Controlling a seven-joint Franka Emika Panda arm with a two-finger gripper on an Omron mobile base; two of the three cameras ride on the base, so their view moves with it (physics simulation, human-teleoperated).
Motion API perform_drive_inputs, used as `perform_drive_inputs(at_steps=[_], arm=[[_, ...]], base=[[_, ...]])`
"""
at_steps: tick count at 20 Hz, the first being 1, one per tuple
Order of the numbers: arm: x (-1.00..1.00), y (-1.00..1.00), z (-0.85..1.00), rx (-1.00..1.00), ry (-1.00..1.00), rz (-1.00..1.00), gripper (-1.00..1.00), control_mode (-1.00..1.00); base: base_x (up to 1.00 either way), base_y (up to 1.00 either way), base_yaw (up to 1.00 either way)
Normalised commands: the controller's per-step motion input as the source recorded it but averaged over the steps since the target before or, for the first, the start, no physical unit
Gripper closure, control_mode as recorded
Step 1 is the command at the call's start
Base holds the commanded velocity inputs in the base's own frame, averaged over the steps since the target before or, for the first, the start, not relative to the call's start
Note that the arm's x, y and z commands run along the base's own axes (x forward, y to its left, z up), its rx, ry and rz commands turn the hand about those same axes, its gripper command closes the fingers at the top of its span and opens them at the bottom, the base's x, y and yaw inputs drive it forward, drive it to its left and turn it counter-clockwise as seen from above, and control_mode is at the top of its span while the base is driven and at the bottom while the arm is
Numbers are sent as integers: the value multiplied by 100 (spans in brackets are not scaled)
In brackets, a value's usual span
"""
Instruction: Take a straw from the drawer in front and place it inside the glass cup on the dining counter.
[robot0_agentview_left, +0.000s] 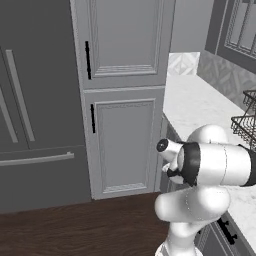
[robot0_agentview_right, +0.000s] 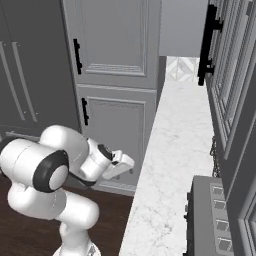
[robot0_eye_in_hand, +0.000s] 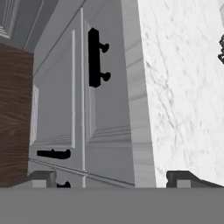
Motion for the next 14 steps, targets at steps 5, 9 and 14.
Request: perform_drive_inputs(at_steps=[5, 9, 14], arm=[[36, -12, -17, -3, 11, 5, -100, -100], [44, 2, -54, -15, 13, 15, -100, -100], [32, 20, -64, -17, 3, 20, -100, -100]], base=[[0, 0, 0], [0, 0, 0], [0, 0, 0]])
